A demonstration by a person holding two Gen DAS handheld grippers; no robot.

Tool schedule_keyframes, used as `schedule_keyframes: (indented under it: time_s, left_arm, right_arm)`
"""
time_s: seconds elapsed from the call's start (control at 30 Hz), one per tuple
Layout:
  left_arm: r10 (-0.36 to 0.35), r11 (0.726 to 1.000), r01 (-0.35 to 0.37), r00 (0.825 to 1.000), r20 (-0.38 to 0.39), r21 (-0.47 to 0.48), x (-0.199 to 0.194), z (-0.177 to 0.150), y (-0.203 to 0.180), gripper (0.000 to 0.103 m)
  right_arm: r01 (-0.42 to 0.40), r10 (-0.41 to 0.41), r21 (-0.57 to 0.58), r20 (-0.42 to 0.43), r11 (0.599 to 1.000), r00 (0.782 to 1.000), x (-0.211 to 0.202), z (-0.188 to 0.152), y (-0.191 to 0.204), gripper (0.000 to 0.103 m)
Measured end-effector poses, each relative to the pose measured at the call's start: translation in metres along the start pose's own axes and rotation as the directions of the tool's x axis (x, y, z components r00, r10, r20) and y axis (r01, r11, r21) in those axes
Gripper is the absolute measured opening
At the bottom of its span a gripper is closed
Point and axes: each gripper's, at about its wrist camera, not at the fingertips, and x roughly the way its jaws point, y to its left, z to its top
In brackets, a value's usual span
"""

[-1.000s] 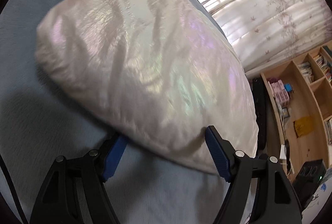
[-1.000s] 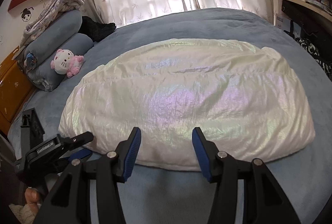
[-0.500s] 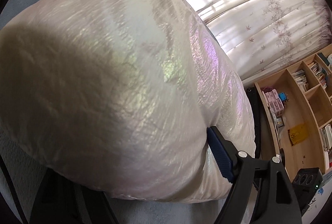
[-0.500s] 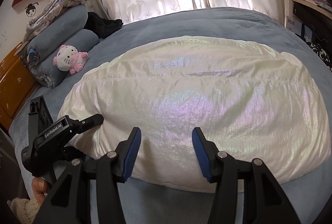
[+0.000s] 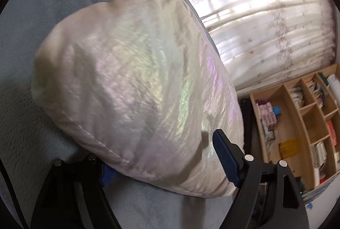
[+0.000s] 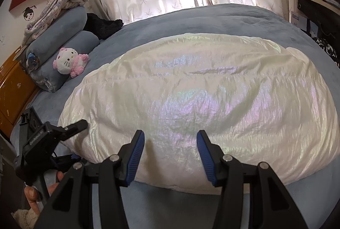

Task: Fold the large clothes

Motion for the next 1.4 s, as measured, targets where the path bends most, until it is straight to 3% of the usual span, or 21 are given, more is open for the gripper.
schedule_keyframes:
  time_s: [0.23, 0.5, 0.57, 0.63, 0.73, 0.93, 1.07, 1.17, 1.27, 1.4]
  left_arm:
    - [0.035, 0.999, -0.037, 0.998, 0.053, 0.025, 0.023, 0.017, 0.003, 0.084]
    - [0.049, 0.997, -0.036, 0.98, 0.191, -0.07, 0.036, 0.046, 0.0, 0.085]
    - [0.063, 0.997, -0.053, 0.973, 0.221, -0.053, 0.035, 0.048, -0.007, 0.069]
    - [0.09, 0.994, -0.102, 0.965, 0.246, 0.036, 0.033, 0.046, -0.023, 0.046]
    - [0.126, 0.975, -0.172, 0.949, 0.289, 0.141, 0.028, 0.036, -0.047, 0.029]
    - [0.153, 0.91, -0.281, 0.911, 0.382, 0.305, 0.005, 0.003, -0.097, 0.022]
    - [0.119, 0.844, -0.33, 0.884, 0.452, 0.423, -0.021, -0.02, -0.124, 0.022]
    - [0.117, 0.791, -0.356, 0.886, 0.448, 0.497, -0.021, -0.032, -0.146, 0.022]
    - [0.114, 0.73, -0.377, 0.889, 0.443, 0.57, -0.008, -0.049, -0.177, 0.022]
    - [0.083, 0.616, -0.404, 0.887, 0.455, 0.676, -0.004, -0.079, -0.205, 0.022]
  right_arm:
    - [0.007, -0.007, -0.002, -0.008, 1.0, 1.0, 0.003, -0.005, 0.002, 0.051]
    - [0.04, -0.042, -0.052, -0.035, 0.998, 0.999, 0.013, -0.007, 0.009, 0.051]
    - [0.08, -0.082, -0.083, -0.028, 0.993, 0.996, 0.011, -0.004, 0.014, 0.051]
    - [0.114, -0.115, -0.094, -0.003, 0.989, 0.993, 0.008, 0.002, 0.016, 0.045]
    - [0.166, -0.163, -0.089, 0.05, 0.982, 0.985, 0.004, 0.023, 0.013, 0.04]
    - [0.227, -0.214, -0.074, 0.148, 0.971, 0.965, 0.026, 0.077, 0.004, 0.025]
    - [0.26, -0.25, -0.065, 0.13, 0.963, 0.959, 0.061, 0.092, -0.005, 0.023]
    - [0.21, -0.207, -0.095, 0.044, 0.973, 0.977, 0.096, 0.079, -0.008, 0.023]
    - [0.217, -0.21, -0.111, 0.071, 0.97, 0.975, 0.11, 0.059, -0.007, 0.023]
    - [0.131, -0.129, -0.034, 0.063, 0.991, 0.99, 0.116, 0.05, -0.025, 0.021]
